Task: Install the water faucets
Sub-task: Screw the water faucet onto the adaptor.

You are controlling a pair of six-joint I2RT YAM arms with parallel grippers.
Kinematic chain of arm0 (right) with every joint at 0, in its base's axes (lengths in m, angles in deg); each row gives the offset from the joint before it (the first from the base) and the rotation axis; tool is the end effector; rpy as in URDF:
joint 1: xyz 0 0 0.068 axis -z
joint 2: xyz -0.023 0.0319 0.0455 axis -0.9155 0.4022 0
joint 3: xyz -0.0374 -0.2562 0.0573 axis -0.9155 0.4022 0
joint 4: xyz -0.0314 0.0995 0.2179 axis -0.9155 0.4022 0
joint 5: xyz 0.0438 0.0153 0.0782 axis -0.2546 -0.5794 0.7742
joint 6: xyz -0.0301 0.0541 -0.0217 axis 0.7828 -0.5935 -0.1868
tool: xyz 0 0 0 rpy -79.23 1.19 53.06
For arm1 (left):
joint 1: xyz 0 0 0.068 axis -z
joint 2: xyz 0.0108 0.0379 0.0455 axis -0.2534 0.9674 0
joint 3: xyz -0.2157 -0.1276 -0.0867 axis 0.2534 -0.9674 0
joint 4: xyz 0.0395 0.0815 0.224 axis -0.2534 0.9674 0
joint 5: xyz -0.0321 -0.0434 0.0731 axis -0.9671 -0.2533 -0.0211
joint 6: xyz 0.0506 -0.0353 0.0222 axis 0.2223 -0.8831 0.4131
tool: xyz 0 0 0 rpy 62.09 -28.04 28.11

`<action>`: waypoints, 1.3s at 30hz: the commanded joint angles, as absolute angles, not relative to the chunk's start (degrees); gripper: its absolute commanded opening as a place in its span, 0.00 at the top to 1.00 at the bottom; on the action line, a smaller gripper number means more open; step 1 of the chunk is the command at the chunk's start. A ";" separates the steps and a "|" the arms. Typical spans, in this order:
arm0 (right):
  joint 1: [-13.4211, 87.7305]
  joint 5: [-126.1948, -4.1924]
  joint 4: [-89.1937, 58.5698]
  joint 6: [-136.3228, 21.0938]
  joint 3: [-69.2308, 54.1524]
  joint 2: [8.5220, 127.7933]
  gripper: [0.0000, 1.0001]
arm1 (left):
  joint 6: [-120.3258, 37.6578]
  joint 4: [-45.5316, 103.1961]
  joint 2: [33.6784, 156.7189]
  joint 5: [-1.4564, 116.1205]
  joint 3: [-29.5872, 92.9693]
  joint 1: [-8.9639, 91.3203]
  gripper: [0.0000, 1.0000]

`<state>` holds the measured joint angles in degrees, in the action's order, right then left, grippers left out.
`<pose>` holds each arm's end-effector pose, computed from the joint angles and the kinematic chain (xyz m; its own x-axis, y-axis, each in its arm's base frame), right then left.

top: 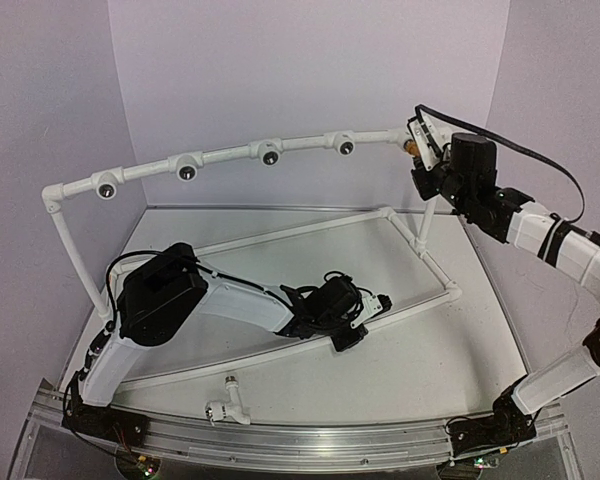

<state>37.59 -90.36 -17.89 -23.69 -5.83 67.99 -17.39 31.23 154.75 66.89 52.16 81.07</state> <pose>0.2984 0.1455 0.3881 0.0207 -0.4841 -0.8748 -0.2081 0.8537 -0.4773 0.2012 -0.4569 0.1035 -0.0702 0.6949 -0.7156 0.9463 0.2733 0.1725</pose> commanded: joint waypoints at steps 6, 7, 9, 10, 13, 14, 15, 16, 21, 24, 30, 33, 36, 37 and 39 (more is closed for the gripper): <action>38.72 -87.98 -29.01 -30.48 -12.76 68.05 1.00 | -14.31 47.16 162.35 59.33 48.18 86.92 1.00; 38.79 -87.91 -28.90 -30.87 -12.81 68.03 1.00 | -14.34 47.19 162.35 59.35 48.18 86.89 1.00; 39.05 -87.78 -28.70 -31.55 -13.00 67.99 1.00 | -14.32 47.20 162.27 59.35 48.11 86.91 1.00; 39.15 -87.65 -28.56 -32.02 -13.15 67.95 1.00 | -14.31 47.20 162.26 59.40 48.09 86.97 1.00; 39.46 -87.37 -27.44 -33.40 -14.14 68.14 1.00 | -14.27 47.20 162.34 59.44 48.14 87.00 1.00; 39.50 -87.38 -26.97 -33.78 -14.39 68.35 1.00 | -14.23 47.20 162.35 59.44 48.19 86.98 1.00; 39.58 -87.37 -26.69 -34.26 -14.44 68.44 1.00 | -14.22 47.20 162.37 59.44 48.15 86.95 1.00; 39.78 -87.30 -26.63 -34.77 -14.28 68.43 1.00 | -14.20 47.22 162.38 59.40 48.09 86.96 1.00; 41.46 -85.30 -25.62 -38.63 -14.21 68.41 1.00 | -14.21 47.21 162.31 59.44 48.00 87.07 1.00; 42.12 -84.03 -24.72 -40.53 -14.58 68.72 1.00 | -14.20 47.21 162.26 59.44 47.93 87.05 1.00; 44.43 -80.76 -23.32 -45.78 -14.43 68.41 1.00 | -14.15 47.29 162.38 59.44 48.10 87.02 1.00; 45.28 -79.43 -22.99 -47.76 -14.39 68.33 1.00 | -14.17 47.28 162.42 59.49 48.15 87.12 1.00; 45.64 -78.47 -22.77 -49.12 -14.42 68.48 1.00 | -14.20 47.28 162.44 59.56 48.20 87.16 1.00; 45.76 -78.24 -22.77 -49.55 -14.39 68.49 1.00 | -14.20 47.28 162.44 59.60 48.20 87.18 1.00; 46.16 -77.57 -22.73 -50.62 -14.45 68.54 1.00 | -14.18 47.28 162.45 59.69 48.18 87.14 1.00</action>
